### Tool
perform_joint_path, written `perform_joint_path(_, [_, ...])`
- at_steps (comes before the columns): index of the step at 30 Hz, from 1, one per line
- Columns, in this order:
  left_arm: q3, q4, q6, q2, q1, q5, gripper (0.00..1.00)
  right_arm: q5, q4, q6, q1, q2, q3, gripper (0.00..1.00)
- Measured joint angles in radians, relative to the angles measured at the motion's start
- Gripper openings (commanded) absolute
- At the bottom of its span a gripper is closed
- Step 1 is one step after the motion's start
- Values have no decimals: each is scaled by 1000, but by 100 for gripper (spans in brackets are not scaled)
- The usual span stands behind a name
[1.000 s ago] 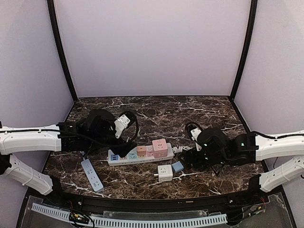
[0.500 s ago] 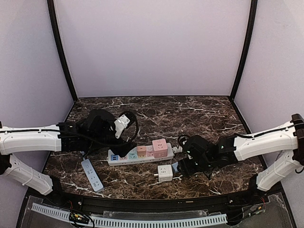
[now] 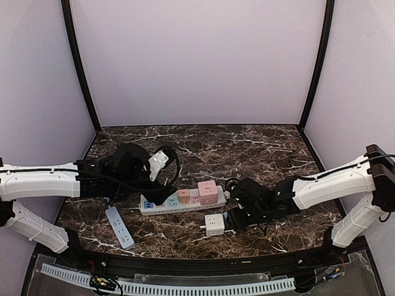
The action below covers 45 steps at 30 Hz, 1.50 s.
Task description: Insert the plug
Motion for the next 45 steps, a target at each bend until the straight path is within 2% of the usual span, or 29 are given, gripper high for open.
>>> perform_joint_path(9, [-7, -1, 0, 0, 0, 0, 84, -7, 19, -2, 6, 45, 40, 58])
perform_joint_path(18, [-7, -1, 0, 0, 0, 0, 83, 24, 17, -5, 10, 95, 68, 46])
perform_joint_path(24, [-8, -1, 0, 0, 0, -1, 83, 39, 16, -2, 11, 99, 73, 34])
perform_joint_path(30, [-8, 0, 0, 0, 0, -4, 85, 56, -5, -5, 12, 92, 73, 31])
perform_joint_path(40, [-48, 29, 14, -15, 0, -8, 91, 86, -94, -26, 12, -113, 93, 30])
perform_joint_path(45, [-92, 83, 70, -69, 0, 2, 92, 55, -96, -60, 12, -218, 106, 32])
